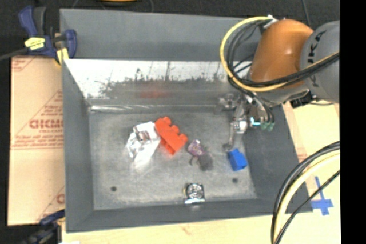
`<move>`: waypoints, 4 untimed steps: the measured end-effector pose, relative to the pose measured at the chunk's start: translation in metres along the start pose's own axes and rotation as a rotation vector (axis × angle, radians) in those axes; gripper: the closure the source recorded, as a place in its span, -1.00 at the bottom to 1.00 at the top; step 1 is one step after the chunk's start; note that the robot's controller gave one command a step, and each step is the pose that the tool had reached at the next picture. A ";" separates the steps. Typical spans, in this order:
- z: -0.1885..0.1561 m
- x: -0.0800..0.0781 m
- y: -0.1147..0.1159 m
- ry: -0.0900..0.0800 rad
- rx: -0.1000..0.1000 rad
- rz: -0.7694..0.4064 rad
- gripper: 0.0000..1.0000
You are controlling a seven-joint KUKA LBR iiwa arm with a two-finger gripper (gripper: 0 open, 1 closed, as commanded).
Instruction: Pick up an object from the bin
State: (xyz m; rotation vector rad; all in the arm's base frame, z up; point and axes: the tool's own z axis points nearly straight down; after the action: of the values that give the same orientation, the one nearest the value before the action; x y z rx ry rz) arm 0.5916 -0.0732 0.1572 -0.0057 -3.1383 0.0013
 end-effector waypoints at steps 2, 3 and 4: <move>0.082 0.051 -0.048 -0.008 0.004 -0.589 -1.00; 0.082 0.051 -0.047 -0.009 0.004 -0.589 1.00; 0.082 0.051 -0.047 -0.009 0.004 -0.590 -1.00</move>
Offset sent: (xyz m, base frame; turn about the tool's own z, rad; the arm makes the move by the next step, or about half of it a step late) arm -0.0300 -0.0314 -0.0738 -0.1575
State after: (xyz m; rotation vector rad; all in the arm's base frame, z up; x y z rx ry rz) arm 0.5401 -0.1205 0.0754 0.9089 -3.0131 0.0066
